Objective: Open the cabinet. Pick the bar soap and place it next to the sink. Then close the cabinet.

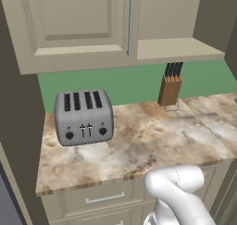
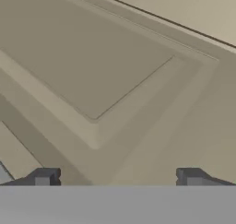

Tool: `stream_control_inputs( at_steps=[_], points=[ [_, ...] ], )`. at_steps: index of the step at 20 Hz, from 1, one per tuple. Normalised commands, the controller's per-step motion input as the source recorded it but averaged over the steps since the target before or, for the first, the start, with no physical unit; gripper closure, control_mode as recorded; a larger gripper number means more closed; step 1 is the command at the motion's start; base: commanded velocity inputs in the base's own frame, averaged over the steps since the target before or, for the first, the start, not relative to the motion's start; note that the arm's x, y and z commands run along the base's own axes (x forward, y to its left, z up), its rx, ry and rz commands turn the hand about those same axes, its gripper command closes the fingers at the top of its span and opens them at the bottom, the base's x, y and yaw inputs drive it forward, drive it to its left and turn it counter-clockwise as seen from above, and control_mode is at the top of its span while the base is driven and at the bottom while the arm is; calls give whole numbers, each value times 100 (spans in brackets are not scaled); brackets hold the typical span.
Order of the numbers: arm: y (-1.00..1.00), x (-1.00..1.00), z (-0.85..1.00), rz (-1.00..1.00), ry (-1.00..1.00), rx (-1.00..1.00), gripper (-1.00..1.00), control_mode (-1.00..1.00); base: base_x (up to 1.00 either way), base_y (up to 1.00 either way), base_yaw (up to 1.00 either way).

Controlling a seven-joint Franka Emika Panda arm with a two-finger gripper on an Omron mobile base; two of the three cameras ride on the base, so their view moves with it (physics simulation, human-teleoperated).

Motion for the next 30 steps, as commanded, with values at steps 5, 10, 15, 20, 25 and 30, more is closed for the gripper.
stream_control_inputs(
  at_steps=[5,10,15,20,25,30],
  points=[
    [8,52,0,2,0,-3,-100,-100,0,0,0],
    [42,31,0,0,0,-4,-100,-100,0,0,0],
    [76,11,0,0,0,-4,-100,-100,0,0,0],
    [74,19,0,0,0,-4,-100,-100,0,0,0],
    [72,32,2,0,0,-5,-100,-100,0,0,0],
    [45,54,29,0,0,-7,-100,-100,0,0,0]
  ],
)
